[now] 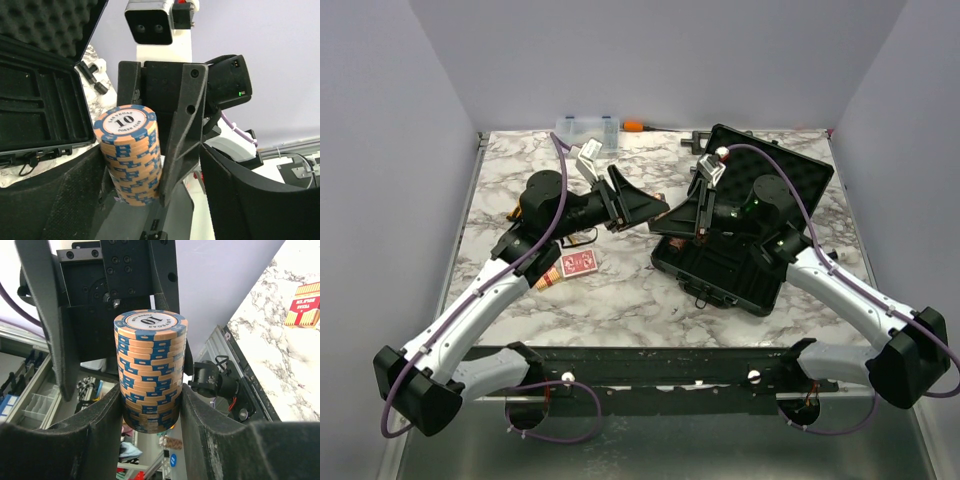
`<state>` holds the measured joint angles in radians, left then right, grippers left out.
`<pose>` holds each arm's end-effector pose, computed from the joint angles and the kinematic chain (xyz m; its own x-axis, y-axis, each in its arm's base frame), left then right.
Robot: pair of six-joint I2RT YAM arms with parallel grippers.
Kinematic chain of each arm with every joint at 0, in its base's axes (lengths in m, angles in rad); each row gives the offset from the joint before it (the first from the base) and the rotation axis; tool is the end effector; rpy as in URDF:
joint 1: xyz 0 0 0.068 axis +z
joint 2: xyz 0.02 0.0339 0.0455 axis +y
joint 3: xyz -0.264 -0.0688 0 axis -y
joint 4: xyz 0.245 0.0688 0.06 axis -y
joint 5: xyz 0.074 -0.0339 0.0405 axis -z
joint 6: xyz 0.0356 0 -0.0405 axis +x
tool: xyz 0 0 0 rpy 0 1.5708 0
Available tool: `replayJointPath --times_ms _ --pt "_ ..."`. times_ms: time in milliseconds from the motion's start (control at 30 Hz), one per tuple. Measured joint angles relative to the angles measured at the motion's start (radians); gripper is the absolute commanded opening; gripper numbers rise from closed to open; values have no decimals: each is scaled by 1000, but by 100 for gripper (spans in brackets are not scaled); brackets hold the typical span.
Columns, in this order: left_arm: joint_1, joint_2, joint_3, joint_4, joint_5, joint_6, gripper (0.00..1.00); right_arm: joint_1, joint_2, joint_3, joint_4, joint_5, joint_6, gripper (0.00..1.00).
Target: Pack up texas hold em set
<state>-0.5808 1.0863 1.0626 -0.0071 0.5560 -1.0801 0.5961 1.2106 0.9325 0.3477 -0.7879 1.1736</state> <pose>0.1967 -0.1516 0.3981 -0.8122 -0.3630 -0.4567 0.4047 0.2131 -0.8892 0.2158 0.1769 0.3579 -0.8825 0.1872 -0.4314 -0.4326 0.0362 0.9008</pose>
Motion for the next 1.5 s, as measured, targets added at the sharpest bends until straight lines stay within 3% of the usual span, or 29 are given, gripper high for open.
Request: replayJointPath --times_ms 233,500,767,1133,1500 --pt "1 -37 -22 11 -7 8 91 0 -1 0 -21 6 -16 0" --pt "24 -139 -109 -2 -23 18 94 0 -3 18 -178 85 -76 1" --pt "53 -296 -157 -215 -101 139 94 0 -8 37 -466 304 -145 1" --pt "63 -491 -176 -582 -278 423 94 0 -2 36 -758 538 -128 1" --pt "63 -669 -274 -745 -436 553 94 0 145 51 -966 660 -74 1"
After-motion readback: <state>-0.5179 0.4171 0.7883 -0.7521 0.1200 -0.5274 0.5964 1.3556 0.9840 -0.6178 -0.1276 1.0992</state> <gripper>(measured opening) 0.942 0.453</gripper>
